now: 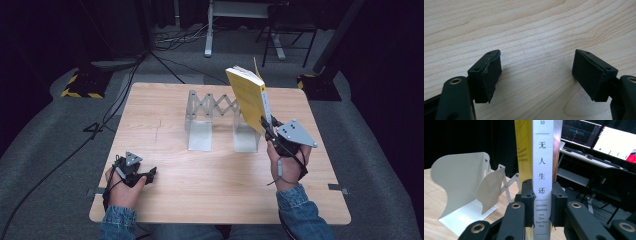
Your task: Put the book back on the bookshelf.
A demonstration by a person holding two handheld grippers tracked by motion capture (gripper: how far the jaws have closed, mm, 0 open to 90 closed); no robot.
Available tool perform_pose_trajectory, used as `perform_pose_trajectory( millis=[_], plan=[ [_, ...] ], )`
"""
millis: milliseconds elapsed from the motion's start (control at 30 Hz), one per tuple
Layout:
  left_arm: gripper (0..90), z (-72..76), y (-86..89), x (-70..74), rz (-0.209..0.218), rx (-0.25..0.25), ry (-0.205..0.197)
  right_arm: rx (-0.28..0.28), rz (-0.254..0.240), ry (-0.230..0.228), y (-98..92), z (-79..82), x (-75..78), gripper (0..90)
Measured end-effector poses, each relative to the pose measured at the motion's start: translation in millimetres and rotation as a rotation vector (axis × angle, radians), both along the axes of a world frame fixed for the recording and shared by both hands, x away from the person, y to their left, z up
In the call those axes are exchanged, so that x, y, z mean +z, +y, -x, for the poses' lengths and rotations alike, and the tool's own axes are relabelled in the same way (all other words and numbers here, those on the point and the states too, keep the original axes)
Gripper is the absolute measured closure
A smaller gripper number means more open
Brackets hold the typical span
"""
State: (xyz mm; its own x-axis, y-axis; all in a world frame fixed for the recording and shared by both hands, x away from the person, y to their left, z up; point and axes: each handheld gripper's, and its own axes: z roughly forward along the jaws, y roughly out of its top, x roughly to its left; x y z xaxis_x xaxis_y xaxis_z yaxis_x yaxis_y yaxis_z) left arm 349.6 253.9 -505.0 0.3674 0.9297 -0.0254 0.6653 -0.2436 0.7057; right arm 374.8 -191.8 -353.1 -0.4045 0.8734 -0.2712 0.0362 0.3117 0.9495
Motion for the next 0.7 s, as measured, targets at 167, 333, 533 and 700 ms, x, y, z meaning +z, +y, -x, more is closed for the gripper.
perform_pose_trajectory(
  millis=[167,333,533,700],
  plan=[
    [23.8,-0.3,-0.2,0.0,0.000,-0.001,-0.001,-0.032,-0.018,0.004,5.7,-11.2,-4.5,76.5],
    [23.7,-0.2,-0.9,-0.3,0.005,-0.002,-0.002,-0.052,-0.027,0.012,10.1,-22.5,-9.0,76.5],
    [23.7,2.0,-1.4,0.0,0.003,-0.002,0.002,-0.072,-0.050,0.033,11.7,-34.0,-19.2,76.5],
    [23.7,2.8,-1.4,-0.3,0.005,-0.006,-0.001,-0.085,-0.072,0.048,11.9,-39.8,-25.5,76.4]
  ],
)
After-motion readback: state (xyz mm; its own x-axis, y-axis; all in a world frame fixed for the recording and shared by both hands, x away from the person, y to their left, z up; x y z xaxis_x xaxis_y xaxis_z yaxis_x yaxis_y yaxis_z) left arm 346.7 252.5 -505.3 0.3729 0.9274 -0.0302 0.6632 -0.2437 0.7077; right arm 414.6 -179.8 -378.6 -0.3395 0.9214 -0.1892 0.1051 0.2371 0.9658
